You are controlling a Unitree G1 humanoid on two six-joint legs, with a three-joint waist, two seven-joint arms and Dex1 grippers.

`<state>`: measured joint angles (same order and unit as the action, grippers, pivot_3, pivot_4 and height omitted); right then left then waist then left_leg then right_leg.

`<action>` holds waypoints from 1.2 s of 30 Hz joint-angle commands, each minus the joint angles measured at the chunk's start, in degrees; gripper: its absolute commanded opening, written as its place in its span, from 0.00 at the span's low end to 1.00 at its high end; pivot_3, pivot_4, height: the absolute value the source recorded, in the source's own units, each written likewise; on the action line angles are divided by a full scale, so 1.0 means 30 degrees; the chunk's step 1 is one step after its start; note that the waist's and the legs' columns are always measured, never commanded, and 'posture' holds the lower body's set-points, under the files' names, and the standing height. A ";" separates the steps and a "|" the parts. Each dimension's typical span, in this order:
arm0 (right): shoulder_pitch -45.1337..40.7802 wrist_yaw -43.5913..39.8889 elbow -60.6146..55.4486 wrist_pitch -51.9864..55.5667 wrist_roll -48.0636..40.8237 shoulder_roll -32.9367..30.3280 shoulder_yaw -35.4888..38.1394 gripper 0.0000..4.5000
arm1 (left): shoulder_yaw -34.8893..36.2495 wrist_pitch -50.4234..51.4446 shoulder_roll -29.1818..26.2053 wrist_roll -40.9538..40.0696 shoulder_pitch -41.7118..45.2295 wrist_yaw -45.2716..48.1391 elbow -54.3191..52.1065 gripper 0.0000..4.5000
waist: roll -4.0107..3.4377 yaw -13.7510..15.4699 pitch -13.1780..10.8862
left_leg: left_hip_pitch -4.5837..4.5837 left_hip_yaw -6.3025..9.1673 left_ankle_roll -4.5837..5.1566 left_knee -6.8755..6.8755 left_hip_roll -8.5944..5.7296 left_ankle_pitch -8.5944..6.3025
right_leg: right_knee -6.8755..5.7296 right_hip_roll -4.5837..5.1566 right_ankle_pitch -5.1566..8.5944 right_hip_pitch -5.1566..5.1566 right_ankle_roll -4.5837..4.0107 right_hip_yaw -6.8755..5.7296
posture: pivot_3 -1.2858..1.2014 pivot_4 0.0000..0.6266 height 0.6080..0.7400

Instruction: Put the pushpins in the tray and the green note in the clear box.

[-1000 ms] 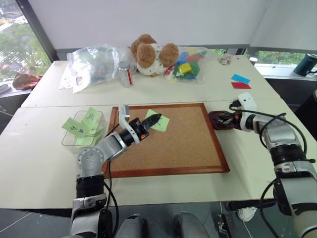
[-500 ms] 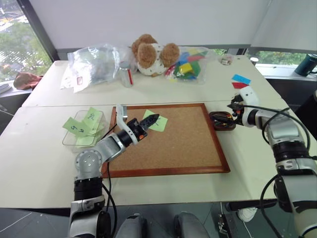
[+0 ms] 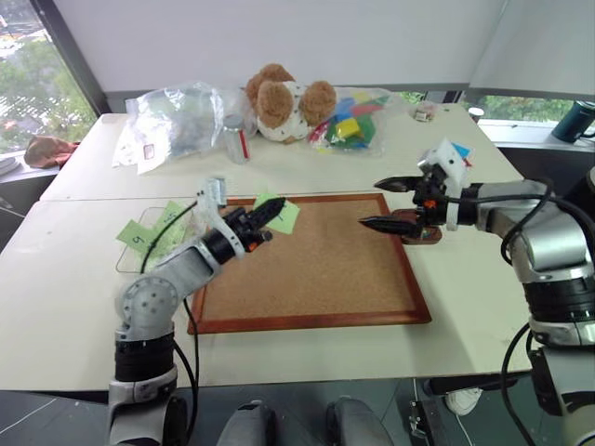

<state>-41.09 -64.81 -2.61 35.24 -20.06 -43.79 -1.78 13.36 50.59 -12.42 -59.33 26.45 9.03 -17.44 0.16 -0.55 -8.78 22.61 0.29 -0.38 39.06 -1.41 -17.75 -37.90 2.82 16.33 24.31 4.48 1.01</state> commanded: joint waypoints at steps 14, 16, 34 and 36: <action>-0.0881 -0.2218 -0.2525 -0.0431 -0.1721 0.1047 -0.2005 0.99 | 0.3865 -0.2927 -0.8557 0.6113 -0.2989 -0.1151 -0.2721 0.00 | 0.0029 0.0059 -0.0018 | -0.0008 0.0010 0.0084 -0.0018 0.0002 -0.0049 | 0.0007 0.0012 0.0003 0.0002 -0.0006 -0.0011 | 0.52 0.24 1.00; -0.0883 -0.2253 -0.2449 -0.0645 -0.1599 0.1009 -0.2121 0.99 | 0.3577 -0.3278 -0.9365 0.7061 -0.3114 -0.0483 -0.1786 0.00 | 0.0030 0.0096 -0.0018 | -0.0001 0.0009 0.0094 -0.0018 0.0001 -0.0055 | 0.0022 0.0021 0.0004 -0.0003 -0.0007 -0.0016 | 0.52 0.24 1.00; 0.0213 -0.0847 -0.3506 -0.0185 -0.1643 0.0483 -0.1473 1.00 | -0.1107 -0.7144 -1.0853 1.5059 -0.2072 0.3126 0.4959 0.74 | 0.0031 -0.0034 -0.0019 | 0.0044 0.0009 0.0126 -0.0081 0.0004 -0.0074 | 0.0063 0.0034 0.0004 0.0056 -0.0008 -0.0018 | 0.52 0.24 1.00; 0.0304 -0.0751 -0.3569 -0.0178 -0.1649 0.0475 -0.1453 1.00 | -0.1143 -0.7706 -1.1157 1.5723 -0.1927 0.3386 0.5023 0.99 | 0.0031 -0.0028 -0.0019 | 0.0051 0.0009 0.0127 -0.0076 0.0004 -0.0075 | 0.0063 0.0037 0.0004 0.0056 -0.0007 -0.0019 | 0.52 0.24 1.00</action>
<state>-40.14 -67.40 -11.24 34.73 -24.02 -41.64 -8.08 9.15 29.73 -44.34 -14.06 19.35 18.68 -1.83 0.25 -0.64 -8.83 22.77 0.32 0.00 38.83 -1.40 -17.97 -37.71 2.93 16.34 24.47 4.46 0.95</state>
